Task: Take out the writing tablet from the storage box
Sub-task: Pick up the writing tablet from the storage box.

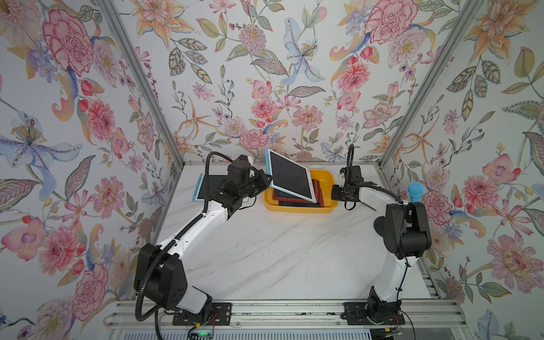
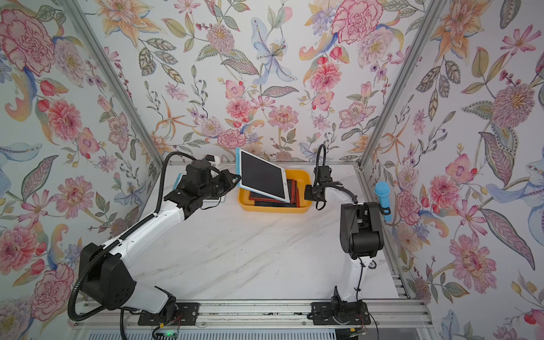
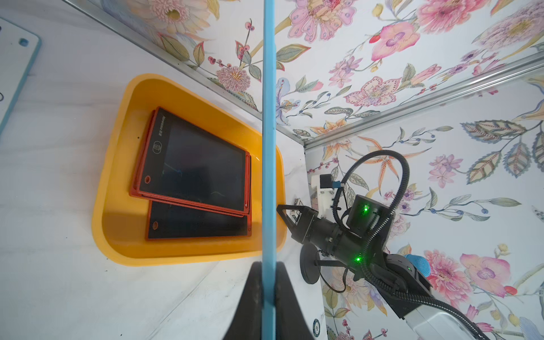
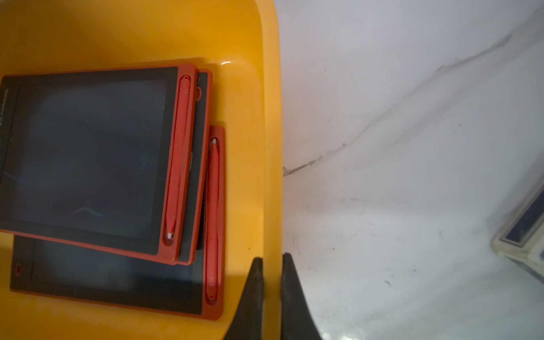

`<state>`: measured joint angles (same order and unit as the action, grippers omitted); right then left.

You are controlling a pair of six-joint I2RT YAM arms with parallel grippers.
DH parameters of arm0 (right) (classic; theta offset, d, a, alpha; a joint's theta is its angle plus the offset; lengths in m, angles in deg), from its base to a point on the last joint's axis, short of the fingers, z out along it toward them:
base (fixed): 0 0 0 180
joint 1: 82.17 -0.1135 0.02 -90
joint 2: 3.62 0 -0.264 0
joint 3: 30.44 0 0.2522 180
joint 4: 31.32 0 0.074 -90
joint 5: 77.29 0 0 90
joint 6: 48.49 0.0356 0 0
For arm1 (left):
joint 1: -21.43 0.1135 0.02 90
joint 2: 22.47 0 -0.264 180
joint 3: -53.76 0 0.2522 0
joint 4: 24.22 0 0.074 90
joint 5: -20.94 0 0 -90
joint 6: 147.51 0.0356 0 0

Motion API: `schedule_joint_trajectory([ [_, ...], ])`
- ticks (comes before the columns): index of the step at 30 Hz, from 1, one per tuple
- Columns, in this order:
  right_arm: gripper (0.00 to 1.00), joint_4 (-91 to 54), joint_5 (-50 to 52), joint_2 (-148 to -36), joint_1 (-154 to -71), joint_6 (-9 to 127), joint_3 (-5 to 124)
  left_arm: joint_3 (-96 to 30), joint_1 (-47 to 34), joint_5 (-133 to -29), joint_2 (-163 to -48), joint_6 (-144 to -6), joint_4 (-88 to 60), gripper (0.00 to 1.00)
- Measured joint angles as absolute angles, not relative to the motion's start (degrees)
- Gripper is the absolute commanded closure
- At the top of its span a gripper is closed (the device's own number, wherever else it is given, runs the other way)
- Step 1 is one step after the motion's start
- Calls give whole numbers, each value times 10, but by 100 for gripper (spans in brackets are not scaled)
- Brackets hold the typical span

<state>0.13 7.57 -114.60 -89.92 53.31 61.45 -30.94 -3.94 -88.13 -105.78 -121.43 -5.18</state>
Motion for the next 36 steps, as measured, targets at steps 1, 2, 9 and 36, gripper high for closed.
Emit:
schedule_joint_trajectory([
  [1, 100, 1, 76, -1146, -899, 533, 614, -302, -33, -881, -1044, -1214, -51, 100],
  [2, 100, 1, 76, -1146, -899, 533, 614, -294, -27, -882, -1031, -1214, -50, 100],
  [9, 100, 1, 73, -1144, -899, 533, 612, -213, 40, -915, -936, -1214, -44, 100],
  [36, 0, 75, 73, -907, -934, 606, 600, -33, 58, -1112, -795, -1255, -99, 100],
])
